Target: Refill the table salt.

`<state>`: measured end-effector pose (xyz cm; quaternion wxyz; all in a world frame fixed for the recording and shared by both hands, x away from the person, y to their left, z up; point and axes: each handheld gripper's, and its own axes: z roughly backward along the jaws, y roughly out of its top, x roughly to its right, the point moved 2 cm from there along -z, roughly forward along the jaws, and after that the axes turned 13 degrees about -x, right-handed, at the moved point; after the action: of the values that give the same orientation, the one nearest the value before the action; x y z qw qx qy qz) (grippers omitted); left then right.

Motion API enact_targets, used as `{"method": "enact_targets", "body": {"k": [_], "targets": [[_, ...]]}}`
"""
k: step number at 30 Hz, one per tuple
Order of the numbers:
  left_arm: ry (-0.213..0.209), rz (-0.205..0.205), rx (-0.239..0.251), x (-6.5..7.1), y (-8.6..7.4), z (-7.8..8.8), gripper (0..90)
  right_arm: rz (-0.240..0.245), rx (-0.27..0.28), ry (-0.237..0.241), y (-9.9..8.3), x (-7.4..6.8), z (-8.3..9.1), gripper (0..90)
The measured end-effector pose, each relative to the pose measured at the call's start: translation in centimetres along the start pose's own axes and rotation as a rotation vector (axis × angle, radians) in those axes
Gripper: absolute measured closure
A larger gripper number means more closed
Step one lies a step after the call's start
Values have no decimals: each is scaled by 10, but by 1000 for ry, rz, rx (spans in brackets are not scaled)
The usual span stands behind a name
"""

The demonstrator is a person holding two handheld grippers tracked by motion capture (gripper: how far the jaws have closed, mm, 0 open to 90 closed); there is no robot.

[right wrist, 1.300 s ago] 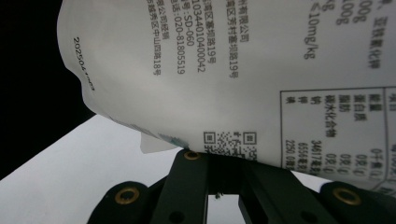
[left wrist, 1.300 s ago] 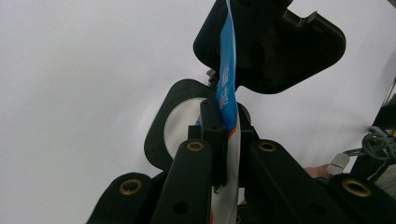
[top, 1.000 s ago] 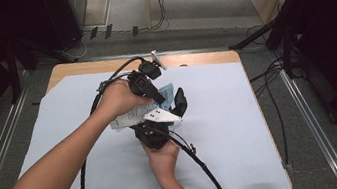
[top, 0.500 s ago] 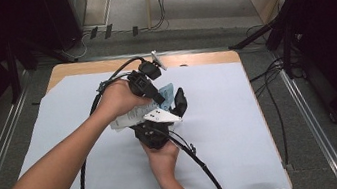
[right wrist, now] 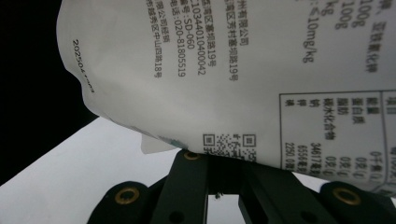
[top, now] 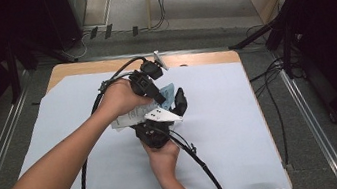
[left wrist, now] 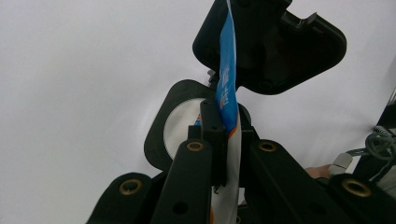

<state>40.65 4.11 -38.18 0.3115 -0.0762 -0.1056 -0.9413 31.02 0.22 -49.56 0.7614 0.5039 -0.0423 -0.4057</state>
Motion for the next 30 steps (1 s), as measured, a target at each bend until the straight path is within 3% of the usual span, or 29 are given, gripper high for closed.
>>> {"method": "enact_targets", "body": {"k": [30], "targets": [[4, 1, -10, 1, 2, 0, 900, -8, 11, -2, 0, 0, 1, 900]]}}
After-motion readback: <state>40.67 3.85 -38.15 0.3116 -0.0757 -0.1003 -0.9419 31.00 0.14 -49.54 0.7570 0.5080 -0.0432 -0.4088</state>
